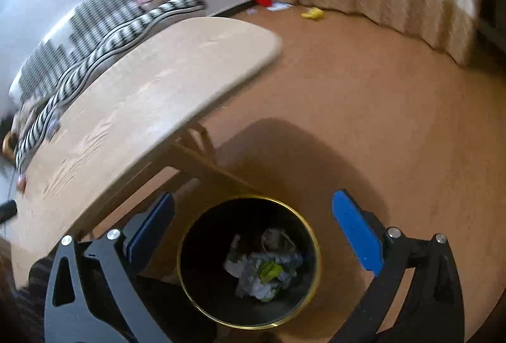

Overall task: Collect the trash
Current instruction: 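Carry the blister pack and ribbon to the bin and open both tools, then grasp the pink-purple squishy toy with the left tool while the right tool grasps the crumpled foil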

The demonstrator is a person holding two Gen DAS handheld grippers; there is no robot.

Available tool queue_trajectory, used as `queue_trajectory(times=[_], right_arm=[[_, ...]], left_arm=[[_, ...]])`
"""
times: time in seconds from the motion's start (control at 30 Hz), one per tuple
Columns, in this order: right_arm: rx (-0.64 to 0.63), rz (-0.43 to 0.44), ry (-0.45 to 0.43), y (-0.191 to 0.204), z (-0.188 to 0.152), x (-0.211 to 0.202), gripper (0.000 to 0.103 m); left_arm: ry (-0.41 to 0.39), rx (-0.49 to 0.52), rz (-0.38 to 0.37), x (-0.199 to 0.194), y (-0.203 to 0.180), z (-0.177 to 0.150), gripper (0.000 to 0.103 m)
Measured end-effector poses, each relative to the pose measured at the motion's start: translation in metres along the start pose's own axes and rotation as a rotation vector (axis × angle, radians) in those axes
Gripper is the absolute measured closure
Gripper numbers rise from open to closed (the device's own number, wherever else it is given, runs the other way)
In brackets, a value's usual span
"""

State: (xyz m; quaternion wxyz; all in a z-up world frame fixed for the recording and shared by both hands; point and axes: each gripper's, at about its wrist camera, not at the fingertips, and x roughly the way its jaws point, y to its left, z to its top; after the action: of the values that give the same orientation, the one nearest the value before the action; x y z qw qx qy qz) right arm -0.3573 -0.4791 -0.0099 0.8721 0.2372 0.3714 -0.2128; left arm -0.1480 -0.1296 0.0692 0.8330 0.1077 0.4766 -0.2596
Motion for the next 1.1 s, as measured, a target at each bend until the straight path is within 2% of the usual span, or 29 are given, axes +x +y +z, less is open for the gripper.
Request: queue_trajectory(times=[0.1,0.23,0.33,0.53,0.7,0.8,0.9,1.1], right_arm=[[-0.092,0.069,-0.017,0.048,0.015,0.005,0.006],[-0.248,0.176,-0.017,0.14,0.042,0.019,0.006],[-0.364,0.239,-0.011,0.212,0.06,0.031,0.006],[-0.583,0.311,0.007,0.343,0.092,0.071,0.006],[-0.636,0.35,0.094,0.43,0.103,0.133,0.006],[-0.662,0.354,0.153,0.475,0.107,0.177,0.006],[-0.706,0.352,0.178,0.507,0.109,0.212,0.006],[-0.787,0.372,0.194,0.566,0.132,0.264,0.006]], left_arm=[[0.005,-0.156,0.064,-0.011,0.073,-0.008,0.006],[0.007,-0.368,0.11,-0.03,0.174,-0.02,0.006],[-0.011,-0.465,0.157,-0.041,0.233,-0.023,0.006],[0.003,-0.54,0.258,-0.019,0.313,0.003,0.006],[0.005,-0.617,0.275,0.024,0.372,0.027,0.006],[0.014,-0.637,0.314,0.048,0.386,0.033,0.006],[0.036,-0.617,0.315,0.072,0.403,0.043,0.006],[0.012,-0.54,0.398,0.086,0.424,0.076,0.006]])
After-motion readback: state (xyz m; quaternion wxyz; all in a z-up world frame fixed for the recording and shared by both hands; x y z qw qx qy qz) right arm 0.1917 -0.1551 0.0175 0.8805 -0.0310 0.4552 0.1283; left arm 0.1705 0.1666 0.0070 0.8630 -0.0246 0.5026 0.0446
